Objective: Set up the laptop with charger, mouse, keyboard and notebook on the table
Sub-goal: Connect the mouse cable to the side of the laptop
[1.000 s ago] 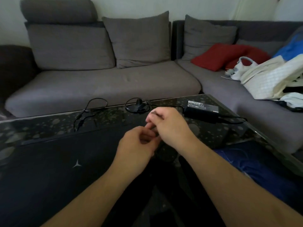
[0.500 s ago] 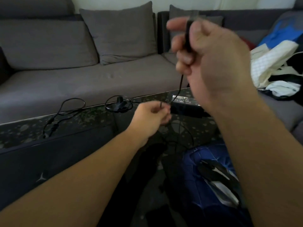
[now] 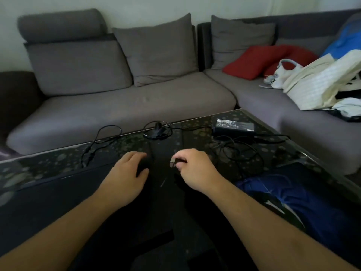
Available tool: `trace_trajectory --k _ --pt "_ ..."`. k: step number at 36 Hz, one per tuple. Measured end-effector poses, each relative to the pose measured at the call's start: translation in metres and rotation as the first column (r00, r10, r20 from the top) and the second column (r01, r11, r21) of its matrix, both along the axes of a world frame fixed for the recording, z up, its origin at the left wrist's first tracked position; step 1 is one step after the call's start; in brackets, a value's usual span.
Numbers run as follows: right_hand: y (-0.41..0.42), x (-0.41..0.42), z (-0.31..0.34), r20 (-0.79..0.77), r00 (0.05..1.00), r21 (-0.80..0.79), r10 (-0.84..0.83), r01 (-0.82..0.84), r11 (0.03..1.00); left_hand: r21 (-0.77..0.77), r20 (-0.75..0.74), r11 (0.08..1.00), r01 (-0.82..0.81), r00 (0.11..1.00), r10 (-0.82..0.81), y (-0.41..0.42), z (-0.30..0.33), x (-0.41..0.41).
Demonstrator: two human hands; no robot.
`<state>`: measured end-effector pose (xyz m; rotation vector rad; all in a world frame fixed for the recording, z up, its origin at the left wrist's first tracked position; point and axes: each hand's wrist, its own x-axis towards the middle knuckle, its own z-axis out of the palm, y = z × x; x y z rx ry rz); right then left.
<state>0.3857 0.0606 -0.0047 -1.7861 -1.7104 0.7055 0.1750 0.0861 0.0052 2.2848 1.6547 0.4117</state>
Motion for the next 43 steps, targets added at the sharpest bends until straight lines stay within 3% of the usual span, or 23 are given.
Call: trace_trajectory --k 5,9,13,22,28,37,43 --pt "0.012 -0.021 -0.012 0.054 0.999 -0.014 -0.007 0.007 1.000 0.024 -0.053 1.000 -0.021 0.998 0.022 -0.007 -0.017 -0.011" --pt "0.023 -0.031 -0.016 0.099 0.992 0.077 -0.084 0.077 0.994 0.046 -0.042 0.998 -0.037 0.998 0.039 -0.006 -0.022 -0.012" --pt "0.039 -0.035 -0.023 0.059 0.995 0.115 -0.082 0.075 0.991 0.050 -0.038 0.997 -0.057 0.998 0.059 -0.003 -0.026 -0.012" --pt "0.046 -0.014 -0.031 0.001 0.992 0.061 0.125 -0.125 0.990 0.030 -0.016 0.997 -0.067 0.998 0.068 0.001 -0.030 -0.011" --pt "0.049 -0.009 -0.036 -0.075 0.996 0.096 0.045 -0.038 0.995 0.022 -0.006 0.996 -0.087 0.996 0.087 0.003 -0.031 -0.007" --pt "0.034 -0.006 -0.038 -0.127 0.986 0.080 0.105 -0.096 0.992 0.035 -0.001 0.995 -0.089 0.996 0.089 0.005 -0.033 -0.006" --pt "0.033 -0.017 -0.041 -0.174 0.985 0.119 0.012 0.009 0.993 0.033 -0.024 0.996 -0.088 0.996 0.089 0.003 -0.031 -0.006"
